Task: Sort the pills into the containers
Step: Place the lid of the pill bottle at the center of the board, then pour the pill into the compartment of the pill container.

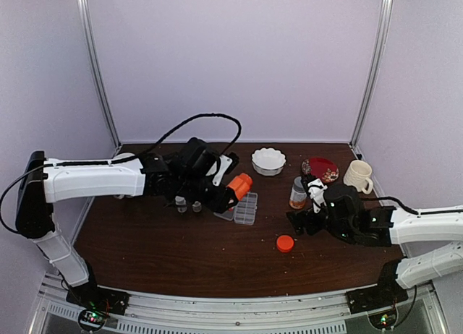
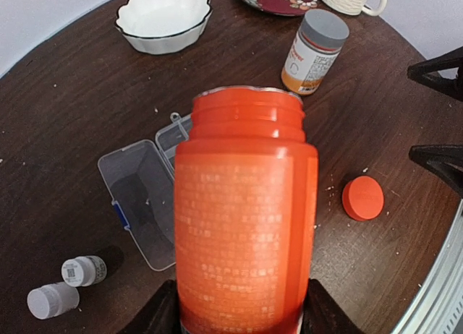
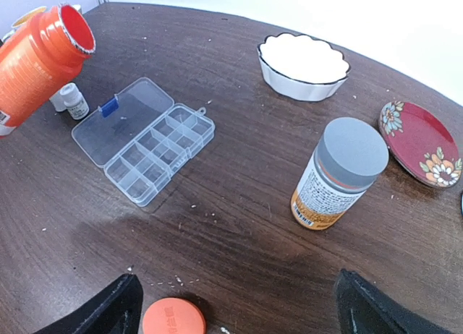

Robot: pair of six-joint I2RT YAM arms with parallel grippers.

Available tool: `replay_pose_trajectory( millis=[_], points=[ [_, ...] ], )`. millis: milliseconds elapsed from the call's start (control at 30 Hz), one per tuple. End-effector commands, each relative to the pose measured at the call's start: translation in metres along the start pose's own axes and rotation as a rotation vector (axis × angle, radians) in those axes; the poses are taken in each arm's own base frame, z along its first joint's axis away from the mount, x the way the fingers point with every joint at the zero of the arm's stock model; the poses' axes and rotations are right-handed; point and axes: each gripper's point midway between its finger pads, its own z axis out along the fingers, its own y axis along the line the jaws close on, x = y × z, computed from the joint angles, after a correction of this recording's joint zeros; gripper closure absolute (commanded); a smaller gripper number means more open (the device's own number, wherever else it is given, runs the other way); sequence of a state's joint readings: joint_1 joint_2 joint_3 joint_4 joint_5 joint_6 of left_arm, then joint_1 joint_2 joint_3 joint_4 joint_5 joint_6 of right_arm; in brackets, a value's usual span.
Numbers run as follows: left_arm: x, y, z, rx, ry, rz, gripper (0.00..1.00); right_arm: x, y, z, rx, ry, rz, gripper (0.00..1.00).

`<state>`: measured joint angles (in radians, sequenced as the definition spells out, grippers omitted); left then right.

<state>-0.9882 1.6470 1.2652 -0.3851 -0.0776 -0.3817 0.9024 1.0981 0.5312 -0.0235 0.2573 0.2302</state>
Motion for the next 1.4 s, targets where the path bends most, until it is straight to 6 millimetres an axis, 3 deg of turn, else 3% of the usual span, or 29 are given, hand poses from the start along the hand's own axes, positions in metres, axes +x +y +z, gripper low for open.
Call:
replay_pose_trajectory(
  millis=[0,500,1233,1367],
  points=[
    [-0.007,0.004,0.005,0.023,0.035,-0.072,1.0,-0.01,-0.02,-0.003,0.081,-0.128,0.0,0.04],
    [0.025,0.009,0.05,0.016,0.267,-0.109,1.0,-0.023,-0.026,-0.024,0.054,-0.251,0.016,0.06],
    [0.072,0.016,0.066,-0.015,0.421,-0.146,1.0,-0.019,-0.019,-0.019,0.022,-0.228,0.02,0.07],
    [0.077,0.015,0.067,-0.009,0.439,-0.147,1.0,-0.032,-0.017,-0.023,0.009,-0.257,0.041,0.08]
  ],
)
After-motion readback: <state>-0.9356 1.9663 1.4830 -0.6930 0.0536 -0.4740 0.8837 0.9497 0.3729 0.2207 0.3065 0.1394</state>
